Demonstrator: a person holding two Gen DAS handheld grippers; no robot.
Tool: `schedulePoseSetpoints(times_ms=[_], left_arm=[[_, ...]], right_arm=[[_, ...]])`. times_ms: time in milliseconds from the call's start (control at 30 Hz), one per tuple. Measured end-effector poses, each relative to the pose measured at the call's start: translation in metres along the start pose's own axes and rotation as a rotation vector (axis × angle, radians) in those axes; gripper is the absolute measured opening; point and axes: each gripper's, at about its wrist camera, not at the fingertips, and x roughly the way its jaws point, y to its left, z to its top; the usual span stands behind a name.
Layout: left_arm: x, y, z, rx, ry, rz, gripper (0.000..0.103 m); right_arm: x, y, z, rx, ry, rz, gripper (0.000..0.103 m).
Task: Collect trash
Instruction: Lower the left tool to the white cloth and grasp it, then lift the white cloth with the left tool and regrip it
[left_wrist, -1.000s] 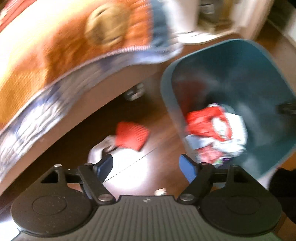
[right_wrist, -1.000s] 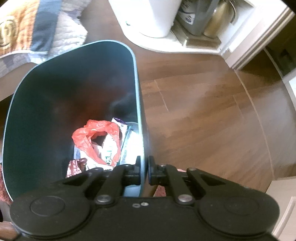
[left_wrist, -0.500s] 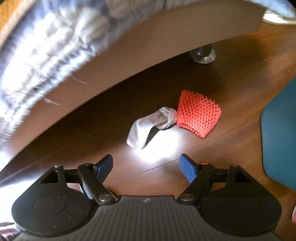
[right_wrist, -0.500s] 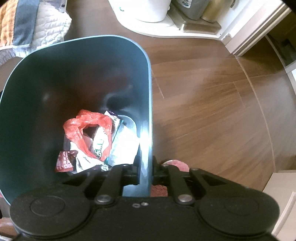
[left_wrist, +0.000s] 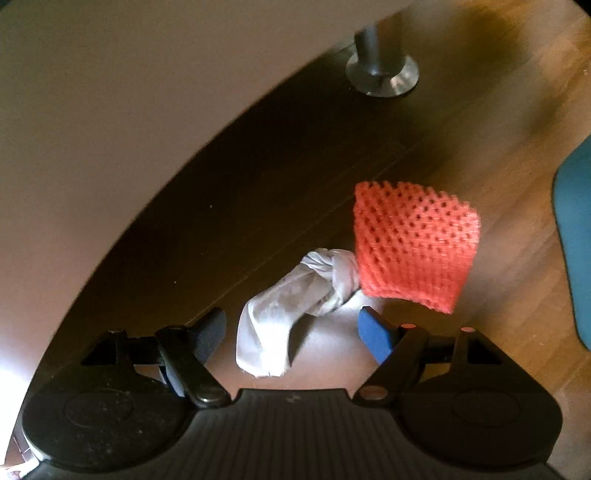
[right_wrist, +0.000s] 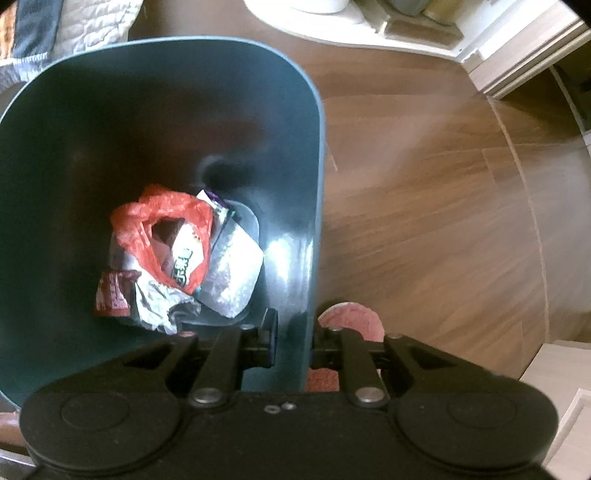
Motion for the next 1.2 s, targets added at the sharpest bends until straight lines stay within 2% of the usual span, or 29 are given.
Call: schedulePoseSetpoints(times_ms=[400, 567, 633, 667, 700, 733, 767, 833, 967, 1200], left_arm=[[0.050, -0.005, 0.006, 0.100, 0.048, -0.077, 0.078], [0.059, -0.003, 0.000, 0.063, 0.072, -0.123, 0.077], [0.059, 0.001, -0.001, 0.049, 0.079, -0.156, 0.057], [0.059, 0.001, 0.000, 0.045, 0.089, -0.162, 0.050], [0.059, 0.002, -0.001, 0.046, 0.096, -0.155, 0.034], [0.058, 0.002, -0.001, 0.045, 0.101, -0.152, 0.028], [0.056, 0.002, -0.002, 0.042, 0.102, -0.155, 0.028], [0.052, 0.004, -0.004, 0.038, 0.103, -0.139, 0.016], [0.036, 0.008, -0.007, 0.017, 0.119, -0.125, 0.015], [-0.008, 0.014, -0.016, 0.010, 0.118, -0.081, 0.010]], right_arm=[[0.011, 0.002, 0.002, -0.016, 0.036, -0.011, 0.015], [0.013, 0.004, 0.004, -0.008, 0.044, -0.013, 0.015], [0.013, 0.004, 0.004, -0.007, 0.044, -0.012, 0.015], [0.013, 0.003, 0.004, -0.006, 0.043, -0.010, 0.015], [0.013, 0.003, 0.004, -0.006, 0.042, -0.010, 0.015], [0.013, 0.003, 0.003, -0.005, 0.039, -0.008, 0.015], [0.013, 0.003, 0.003, -0.004, 0.038, -0.007, 0.015], [0.013, 0.002, 0.002, 0.007, 0.034, -0.004, 0.015], [0.015, -0.001, 0.002, 0.060, 0.028, 0.016, 0.014], [0.015, -0.001, -0.001, 0.078, 0.013, 0.009, 0.013]])
